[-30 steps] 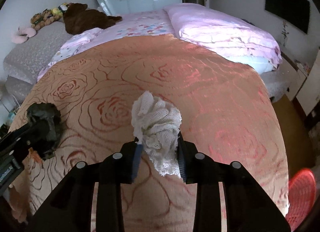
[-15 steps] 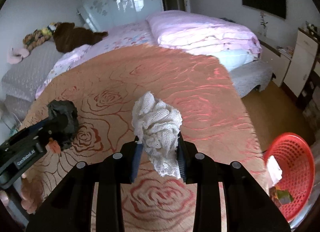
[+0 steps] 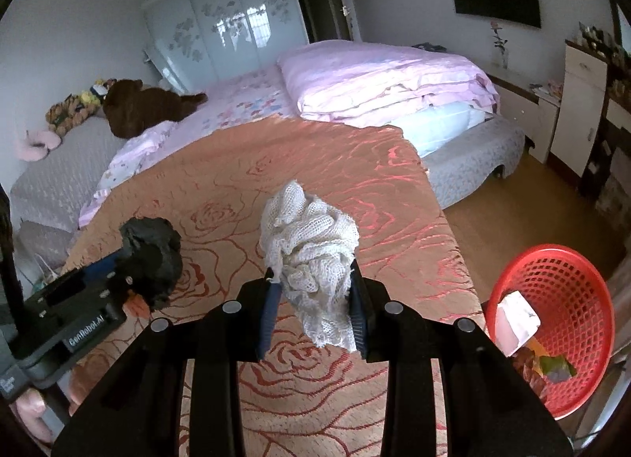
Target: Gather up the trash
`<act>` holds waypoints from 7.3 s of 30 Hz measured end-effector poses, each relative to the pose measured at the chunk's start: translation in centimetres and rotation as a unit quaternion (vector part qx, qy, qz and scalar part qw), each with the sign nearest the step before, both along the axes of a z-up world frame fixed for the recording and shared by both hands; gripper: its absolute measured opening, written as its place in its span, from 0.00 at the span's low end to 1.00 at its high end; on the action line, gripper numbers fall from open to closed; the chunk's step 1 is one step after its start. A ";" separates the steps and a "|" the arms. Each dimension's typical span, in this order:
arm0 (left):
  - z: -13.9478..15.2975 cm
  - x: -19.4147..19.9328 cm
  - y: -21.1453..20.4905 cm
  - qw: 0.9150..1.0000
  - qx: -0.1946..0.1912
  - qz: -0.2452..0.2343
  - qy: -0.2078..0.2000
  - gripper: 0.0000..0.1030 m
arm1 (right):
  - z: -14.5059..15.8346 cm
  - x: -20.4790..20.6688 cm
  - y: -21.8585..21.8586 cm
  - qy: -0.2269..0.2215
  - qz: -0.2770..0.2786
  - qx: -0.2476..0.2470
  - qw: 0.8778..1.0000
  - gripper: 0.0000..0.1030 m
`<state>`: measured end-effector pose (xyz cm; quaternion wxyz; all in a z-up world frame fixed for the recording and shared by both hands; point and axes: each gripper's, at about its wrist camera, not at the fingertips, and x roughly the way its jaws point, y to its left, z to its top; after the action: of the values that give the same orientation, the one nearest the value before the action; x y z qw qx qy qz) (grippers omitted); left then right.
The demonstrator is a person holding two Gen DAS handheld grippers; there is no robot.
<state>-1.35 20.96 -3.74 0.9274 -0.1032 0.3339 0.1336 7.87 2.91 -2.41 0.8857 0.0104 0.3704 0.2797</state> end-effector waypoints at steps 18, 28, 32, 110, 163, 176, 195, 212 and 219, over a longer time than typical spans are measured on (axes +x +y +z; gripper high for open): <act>-0.5 1.9 -4.3 0.998 -0.011 -0.068 0.008 0.40 | 0.5 0.3 -6.0 -0.009 -0.059 0.008 0.998 0.30; -0.1 4.4 -8.0 0.990 -0.034 -0.135 0.009 0.40 | 0.7 0.8 -11.1 -0.021 -0.094 -0.027 0.995 0.30; 0.2 5.5 -10.6 0.985 -0.034 -0.171 0.008 0.40 | 0.3 1.2 -14.0 -0.019 -0.116 -0.043 0.992 0.30; 1.9 4.4 -16.1 0.984 0.055 -0.167 -0.025 0.81 | 0.2 -3.7 -19.9 -0.041 -0.275 -0.038 0.960 0.93; 2.2 2.7 -16.2 0.981 0.074 -0.179 -0.030 0.90 | 2.1 -6.3 -19.1 -0.060 -0.265 -0.031 0.962 0.93; 1.9 2.5 -16.6 0.980 0.080 -0.179 -0.033 0.90 | 2.2 -6.3 -19.2 -0.060 -0.264 -0.032 0.962 0.93; 1.9 2.6 -16.7 0.979 0.085 -0.182 -0.035 0.90 | 2.2 -6.2 -19.1 -0.058 -0.264 -0.032 0.962 0.93; 2.2 2.4 -15.5 0.980 0.052 -0.190 -0.041 0.90 | 2.2 -6.3 -19.1 -0.057 -0.264 -0.034 0.962 0.93; 1.7 2.1 -9.0 0.993 0.066 -0.095 -0.020 0.90 | 0.4 -6.6 -16.4 -0.036 -0.214 -0.057 0.974 0.93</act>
<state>0.78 12.00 -1.99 0.9473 -0.0123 0.3137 0.0640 1.32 -13.49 -2.04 0.9368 0.0289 0.3431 0.0620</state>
